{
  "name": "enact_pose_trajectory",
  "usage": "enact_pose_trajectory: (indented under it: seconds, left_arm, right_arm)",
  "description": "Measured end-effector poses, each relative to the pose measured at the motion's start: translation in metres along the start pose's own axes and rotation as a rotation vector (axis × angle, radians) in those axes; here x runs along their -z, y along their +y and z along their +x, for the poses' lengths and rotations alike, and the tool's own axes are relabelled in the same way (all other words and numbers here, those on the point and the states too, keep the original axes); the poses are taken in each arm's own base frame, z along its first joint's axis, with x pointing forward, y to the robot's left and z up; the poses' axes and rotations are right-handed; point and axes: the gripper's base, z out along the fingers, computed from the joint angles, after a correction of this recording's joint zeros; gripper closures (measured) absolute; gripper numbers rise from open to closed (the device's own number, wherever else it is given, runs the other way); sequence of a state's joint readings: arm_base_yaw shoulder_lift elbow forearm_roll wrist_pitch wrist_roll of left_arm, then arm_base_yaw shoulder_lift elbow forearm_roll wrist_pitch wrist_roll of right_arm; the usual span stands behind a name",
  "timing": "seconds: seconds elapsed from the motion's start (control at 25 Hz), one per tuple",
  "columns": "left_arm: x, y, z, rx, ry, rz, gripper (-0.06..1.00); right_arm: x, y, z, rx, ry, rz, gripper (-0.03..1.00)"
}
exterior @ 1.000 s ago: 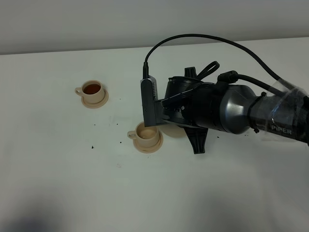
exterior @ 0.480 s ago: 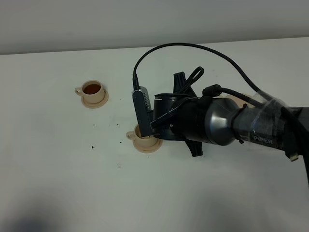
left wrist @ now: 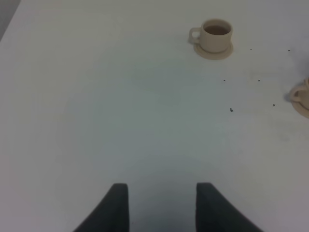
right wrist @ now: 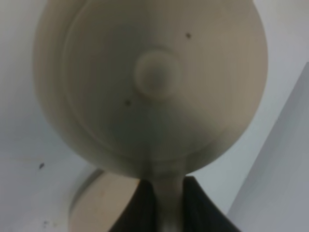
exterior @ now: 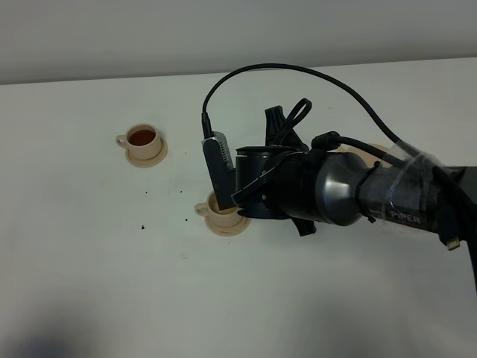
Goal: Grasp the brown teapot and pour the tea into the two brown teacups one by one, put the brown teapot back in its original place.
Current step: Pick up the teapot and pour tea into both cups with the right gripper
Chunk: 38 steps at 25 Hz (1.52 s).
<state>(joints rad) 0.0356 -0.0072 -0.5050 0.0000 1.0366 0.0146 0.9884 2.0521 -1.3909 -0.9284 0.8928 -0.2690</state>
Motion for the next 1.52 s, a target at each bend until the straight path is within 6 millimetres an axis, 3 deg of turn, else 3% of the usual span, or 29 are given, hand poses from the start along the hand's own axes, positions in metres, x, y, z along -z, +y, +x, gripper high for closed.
enact_pose_trajectory:
  seconds: [1.52]
  left_arm:
    - [0.0, 0.0, 0.0, 0.0, 0.0, 0.0, 0.57]
  right_arm:
    - [0.013, -0.003, -0.009, 0.198, 0.05, 0.128, 0.85]
